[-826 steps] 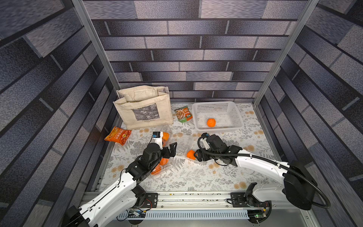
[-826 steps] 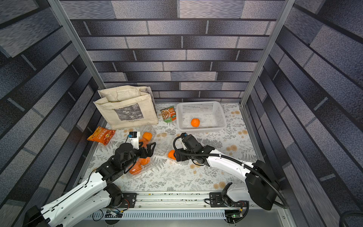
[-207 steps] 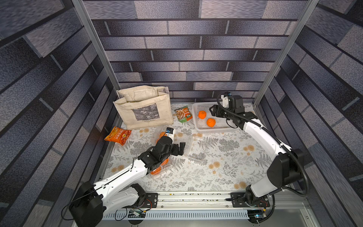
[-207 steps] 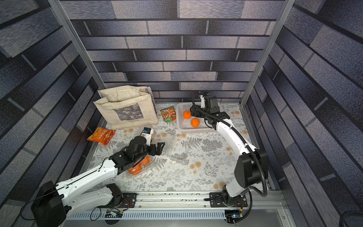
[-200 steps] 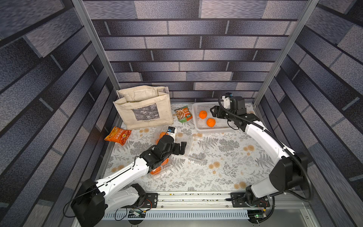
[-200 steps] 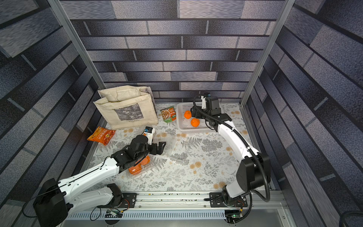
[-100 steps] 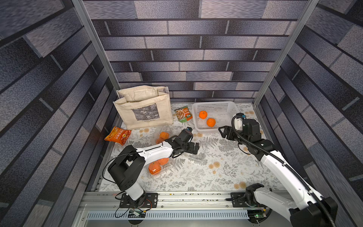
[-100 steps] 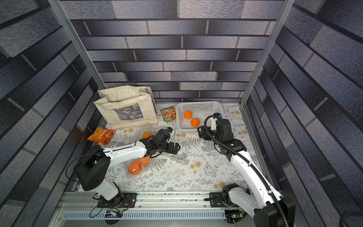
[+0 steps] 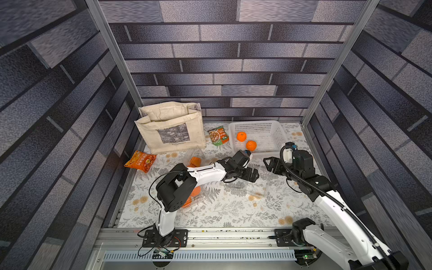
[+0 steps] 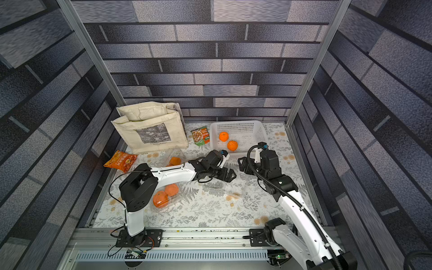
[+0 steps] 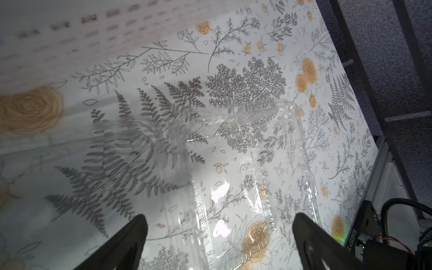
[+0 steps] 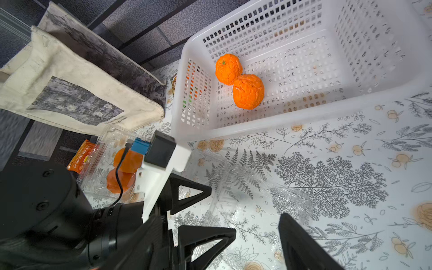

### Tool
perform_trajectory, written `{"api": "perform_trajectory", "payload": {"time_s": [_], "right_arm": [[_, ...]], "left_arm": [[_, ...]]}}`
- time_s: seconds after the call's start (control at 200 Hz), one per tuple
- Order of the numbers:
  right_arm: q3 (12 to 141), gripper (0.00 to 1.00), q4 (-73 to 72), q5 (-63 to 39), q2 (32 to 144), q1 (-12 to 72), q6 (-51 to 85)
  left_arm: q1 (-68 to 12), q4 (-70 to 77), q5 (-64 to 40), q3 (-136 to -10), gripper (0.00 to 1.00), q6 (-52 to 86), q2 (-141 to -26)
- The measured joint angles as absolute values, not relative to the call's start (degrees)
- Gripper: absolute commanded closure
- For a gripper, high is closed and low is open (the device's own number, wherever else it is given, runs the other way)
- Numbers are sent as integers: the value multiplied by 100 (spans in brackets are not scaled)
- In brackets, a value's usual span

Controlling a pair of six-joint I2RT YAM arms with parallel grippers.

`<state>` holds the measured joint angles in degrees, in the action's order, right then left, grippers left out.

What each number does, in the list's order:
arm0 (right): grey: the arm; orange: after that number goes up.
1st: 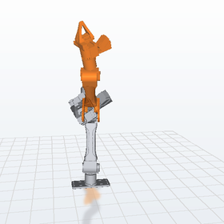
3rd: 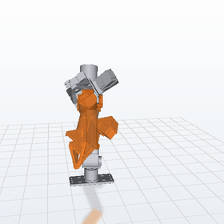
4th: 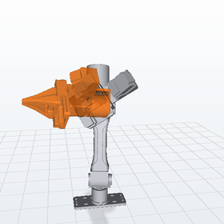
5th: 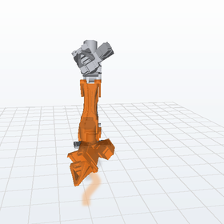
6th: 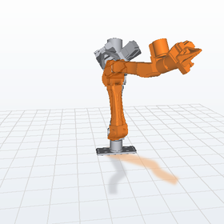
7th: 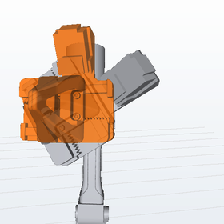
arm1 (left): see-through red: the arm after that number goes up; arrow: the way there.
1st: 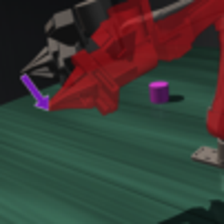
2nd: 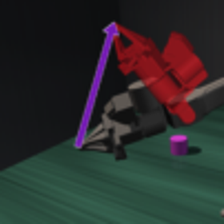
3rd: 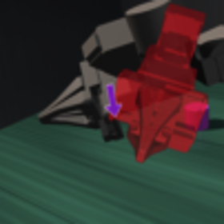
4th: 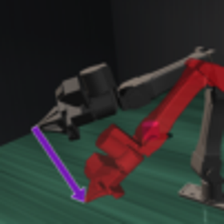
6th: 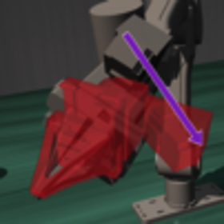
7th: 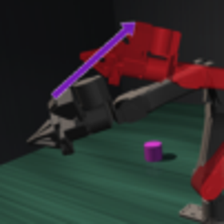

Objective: Take oranges out of containers
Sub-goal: Move the packing box to the center of the board.

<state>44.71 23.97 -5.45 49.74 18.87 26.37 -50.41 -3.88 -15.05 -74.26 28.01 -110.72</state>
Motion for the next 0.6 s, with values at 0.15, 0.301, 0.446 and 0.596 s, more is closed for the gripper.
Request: {"api": "perform_trajectory", "payload": {"time_s": [0.15, 0.301, 0.446, 0.596], "right_arm": [[4421, 16, 2477, -497, 4768, 1887, 2633], [4235, 16, 2488, -550, 4729, 1887, 2659], [3907, 16, 2329, -1037, 4731, 1887, 2735], [3323, 16, 1817, -1800, 4674, 2121, 3151]], "left_arm": [[-5035, -292, -1686, -7522, 0, 2886, -11074], [-4873, -45, -1977, -7483, 0, 3092, -10881], [-4475, -617, -1424, -6864, 0, 3030, -9564], [-4611, -2060, 86, -7063, 0, 2460, -7889]]}}
